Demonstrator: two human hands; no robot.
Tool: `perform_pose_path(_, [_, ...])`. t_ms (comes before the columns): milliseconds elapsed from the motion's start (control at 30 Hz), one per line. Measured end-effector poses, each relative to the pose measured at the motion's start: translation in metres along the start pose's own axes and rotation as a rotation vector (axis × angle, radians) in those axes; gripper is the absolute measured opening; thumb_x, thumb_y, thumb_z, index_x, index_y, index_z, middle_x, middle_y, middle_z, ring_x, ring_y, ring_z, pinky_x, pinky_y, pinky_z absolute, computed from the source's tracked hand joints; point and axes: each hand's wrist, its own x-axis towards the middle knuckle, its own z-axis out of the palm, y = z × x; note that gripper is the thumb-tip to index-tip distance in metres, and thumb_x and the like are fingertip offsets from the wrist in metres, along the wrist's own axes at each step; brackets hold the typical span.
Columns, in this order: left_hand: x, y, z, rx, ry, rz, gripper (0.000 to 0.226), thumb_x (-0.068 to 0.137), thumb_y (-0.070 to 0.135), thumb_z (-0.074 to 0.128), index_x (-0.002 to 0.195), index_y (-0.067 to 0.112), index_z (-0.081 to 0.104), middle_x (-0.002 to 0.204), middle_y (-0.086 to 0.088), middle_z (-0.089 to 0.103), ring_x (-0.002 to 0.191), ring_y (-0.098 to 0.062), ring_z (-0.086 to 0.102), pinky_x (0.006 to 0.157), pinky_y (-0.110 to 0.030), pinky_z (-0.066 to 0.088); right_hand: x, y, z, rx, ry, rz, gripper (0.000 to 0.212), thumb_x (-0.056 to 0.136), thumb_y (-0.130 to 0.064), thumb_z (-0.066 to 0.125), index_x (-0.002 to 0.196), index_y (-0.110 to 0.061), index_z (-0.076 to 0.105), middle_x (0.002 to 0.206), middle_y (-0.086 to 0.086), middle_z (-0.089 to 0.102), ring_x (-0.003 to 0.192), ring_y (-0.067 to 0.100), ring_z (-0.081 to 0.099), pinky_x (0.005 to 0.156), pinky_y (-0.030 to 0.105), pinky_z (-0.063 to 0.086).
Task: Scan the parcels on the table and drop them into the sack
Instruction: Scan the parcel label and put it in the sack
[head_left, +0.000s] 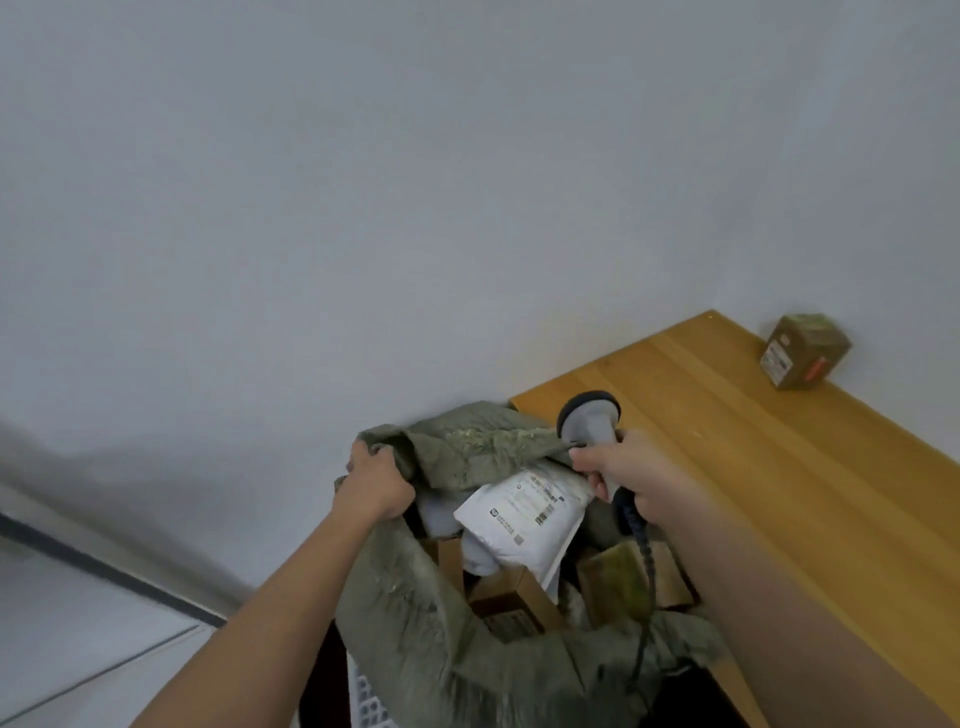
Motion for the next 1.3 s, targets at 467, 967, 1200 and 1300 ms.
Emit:
perform_pose_path(467, [0.012, 0.263, 0.085, 0.297, -0.12, 0.504, 0.043, 0.094, 0.024, 0.052, 0.13, 0.0, 0.049, 0.128, -0.007, 0.04, 0.098, -0.024, 0.059, 0.069, -0.031, 0.047, -0.015, 0.022, -0.217, 0.409, 0.503, -0.009, 0.061, 0.088, -0.006, 0.07, 0.14, -0.012, 0.039, 0.098, 0.016, 0.058, 0.063, 0.019, 0.054, 0.051, 0.029, 0.046])
perform_pose_path(967, [0.08, 0.574, 0.208, 0.45, 0.087, 0.937, 0.07, 0.089, 0.007, 0.054, 0.151, 0.02, 0.022, 0.156, -0.003, 0.022, 0.129, -0.028, 0.043, 0.097, -0.038, 0.045, 0.111, 0.073, -0.416, 0.357, 0.631, -0.078, 0.032, 0.089, -0.022, 0.071, 0.114, -0.021, 0.051, 0.09, 0.002, 0.069, 0.061, 0.015, 0.059, 0.058, 0.029, 0.051])
perform_pose_path(1200, [0.126, 0.658, 0.24, 1.044, 0.304, 1.218, 0.093, 0.092, 0.008, 0.057, 0.155, 0.032, -0.007, 0.163, 0.004, -0.015, 0.15, -0.036, 0.001, 0.118, -0.058, 0.014, 0.146, 0.116, -0.438, 0.356, 0.549, -0.033, 0.035, 0.09, -0.022, 0.069, 0.119, -0.027, 0.05, 0.089, -0.004, 0.069, 0.055, 0.007, 0.058, 0.055, 0.023, 0.051])
perform_pose_path(1300, [0.142, 0.682, 0.25, 1.142, 0.312, 1.208, 0.099, 0.09, 0.011, 0.062, 0.155, 0.032, -0.01, 0.164, 0.004, -0.012, 0.15, -0.035, 0.0, 0.115, -0.063, 0.017, 0.155, 0.13, -0.446, 0.369, 0.537, -0.006, 0.036, 0.091, -0.023, 0.069, 0.122, -0.025, 0.051, 0.081, -0.007, 0.067, 0.051, 0.004, 0.057, 0.051, 0.017, 0.047])
